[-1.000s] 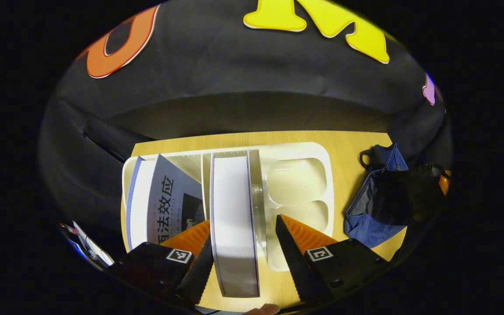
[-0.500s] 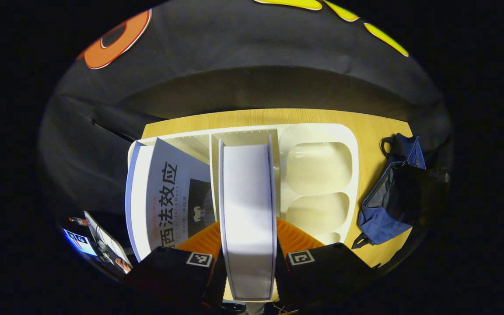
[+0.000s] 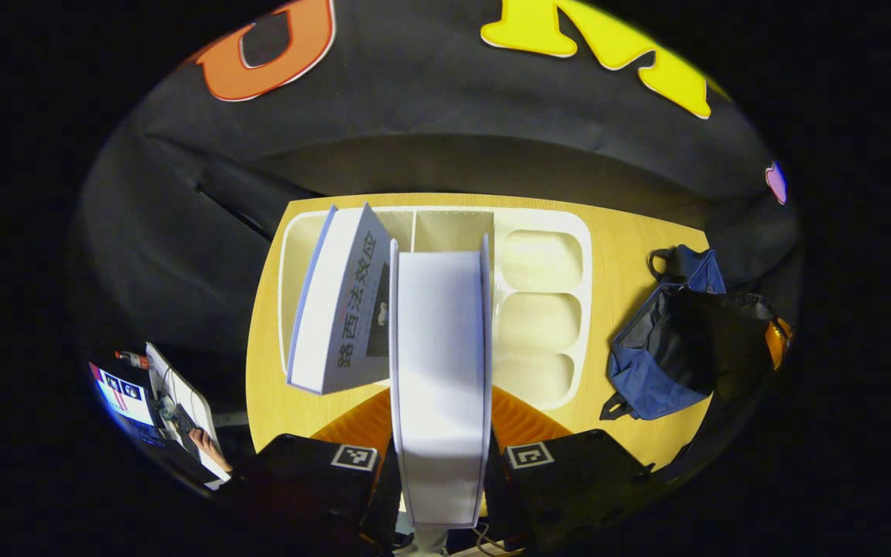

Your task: Open the schoolbag, grab two books from the bookshelf and put them into the schoolbag.

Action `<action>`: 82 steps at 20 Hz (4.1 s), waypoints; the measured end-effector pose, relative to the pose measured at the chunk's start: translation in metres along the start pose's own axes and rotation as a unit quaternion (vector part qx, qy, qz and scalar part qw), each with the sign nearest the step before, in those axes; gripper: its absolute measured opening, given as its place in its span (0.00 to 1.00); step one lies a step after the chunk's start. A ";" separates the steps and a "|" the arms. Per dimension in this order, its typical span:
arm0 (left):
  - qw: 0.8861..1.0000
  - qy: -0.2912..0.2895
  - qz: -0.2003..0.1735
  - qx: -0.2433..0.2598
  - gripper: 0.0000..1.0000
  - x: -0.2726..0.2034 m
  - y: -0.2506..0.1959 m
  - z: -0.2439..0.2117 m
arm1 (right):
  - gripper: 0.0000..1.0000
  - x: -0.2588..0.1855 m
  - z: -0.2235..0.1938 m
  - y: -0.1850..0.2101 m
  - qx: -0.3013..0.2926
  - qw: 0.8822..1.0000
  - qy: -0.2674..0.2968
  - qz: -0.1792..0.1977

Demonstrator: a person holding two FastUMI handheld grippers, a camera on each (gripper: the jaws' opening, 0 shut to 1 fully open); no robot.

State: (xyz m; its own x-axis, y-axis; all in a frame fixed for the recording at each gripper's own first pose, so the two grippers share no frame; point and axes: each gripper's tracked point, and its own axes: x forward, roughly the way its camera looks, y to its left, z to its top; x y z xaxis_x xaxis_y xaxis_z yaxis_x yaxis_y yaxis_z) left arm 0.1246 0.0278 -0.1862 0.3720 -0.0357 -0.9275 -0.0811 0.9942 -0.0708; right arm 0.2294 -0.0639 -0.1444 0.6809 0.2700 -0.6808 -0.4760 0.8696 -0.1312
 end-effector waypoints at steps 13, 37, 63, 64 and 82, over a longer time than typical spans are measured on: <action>0.985 -0.088 -0.093 -0.119 0.51 -0.107 -0.015 -0.121 | 0.00 -0.004 -0.013 0.011 -0.046 0.999 0.011 -0.003; 0.880 -0.126 -0.396 -0.228 0.50 -0.010 -0.298 -0.055 | 0.00 0.000 0.010 0.028 -0.008 0.999 -0.026 0.019; 0.729 -0.116 -0.525 -0.423 0.49 0.161 -0.475 0.014 | 0.00 0.006 0.027 0.065 -0.036 0.999 -0.016 0.007; 0.731 -0.114 -0.524 -0.422 0.52 0.157 -0.470 0.013 | 0.00 0.007 0.029 0.063 -0.038 0.999 -0.018 0.000; 0.864 -0.088 -0.416 -0.271 0.94 0.070 -0.342 -0.090 | 0.00 0.003 -0.001 0.071 0.001 0.999 -0.025 -0.048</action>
State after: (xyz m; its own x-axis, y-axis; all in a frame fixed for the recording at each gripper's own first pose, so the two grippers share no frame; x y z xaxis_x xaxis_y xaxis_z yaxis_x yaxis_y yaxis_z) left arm 0.0949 -0.3235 -0.2604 0.6416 -0.6510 -0.4057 -0.1206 0.4367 -0.8915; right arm 0.1975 -0.0018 -0.1561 0.7499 0.2058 -0.6288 -0.4068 0.8929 -0.1928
